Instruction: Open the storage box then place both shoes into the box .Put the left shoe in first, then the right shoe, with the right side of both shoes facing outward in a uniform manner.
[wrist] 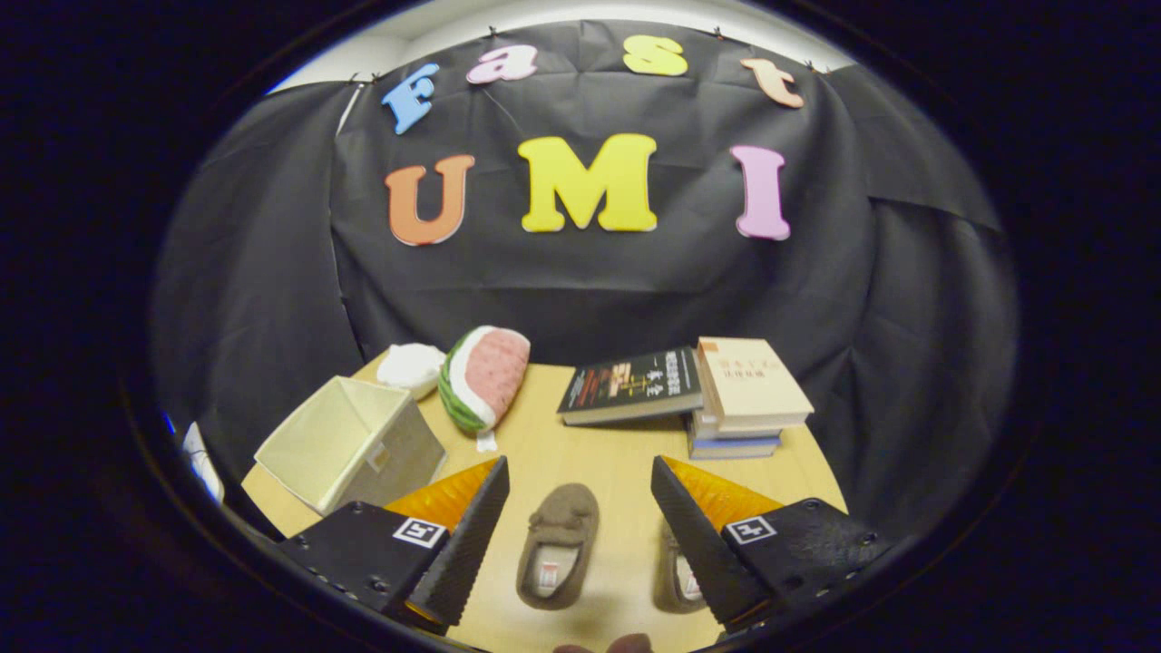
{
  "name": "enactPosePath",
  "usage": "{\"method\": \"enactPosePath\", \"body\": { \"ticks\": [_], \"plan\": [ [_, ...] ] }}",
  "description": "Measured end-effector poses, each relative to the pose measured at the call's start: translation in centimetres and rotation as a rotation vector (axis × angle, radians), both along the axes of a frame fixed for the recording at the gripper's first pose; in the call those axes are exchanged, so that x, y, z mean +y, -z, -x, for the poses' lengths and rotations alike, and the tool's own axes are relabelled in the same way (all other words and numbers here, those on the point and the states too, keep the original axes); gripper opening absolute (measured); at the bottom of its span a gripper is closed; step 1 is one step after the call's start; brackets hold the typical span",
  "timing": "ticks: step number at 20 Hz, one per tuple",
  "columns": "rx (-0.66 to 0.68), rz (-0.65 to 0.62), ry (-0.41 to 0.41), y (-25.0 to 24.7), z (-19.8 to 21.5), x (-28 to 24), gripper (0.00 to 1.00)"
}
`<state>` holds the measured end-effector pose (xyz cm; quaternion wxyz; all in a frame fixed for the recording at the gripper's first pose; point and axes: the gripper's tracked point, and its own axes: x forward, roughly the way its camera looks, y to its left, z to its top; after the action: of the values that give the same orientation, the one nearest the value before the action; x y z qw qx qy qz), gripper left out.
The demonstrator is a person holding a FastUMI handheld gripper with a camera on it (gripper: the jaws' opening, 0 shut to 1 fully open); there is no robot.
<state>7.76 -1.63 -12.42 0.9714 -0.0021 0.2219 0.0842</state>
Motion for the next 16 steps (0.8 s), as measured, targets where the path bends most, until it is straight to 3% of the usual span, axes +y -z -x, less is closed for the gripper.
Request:
{"method": "enactPosePath", "body": {
  "ticks": [13, 16],
  "plan": [
    [0.381, -0.060, 0.036, 15.1, -0.3, -1.3, 0.96],
    [0.447, -0.064, 0.040, 17.4, -0.9, -0.8, 0.81]
  ]
}}
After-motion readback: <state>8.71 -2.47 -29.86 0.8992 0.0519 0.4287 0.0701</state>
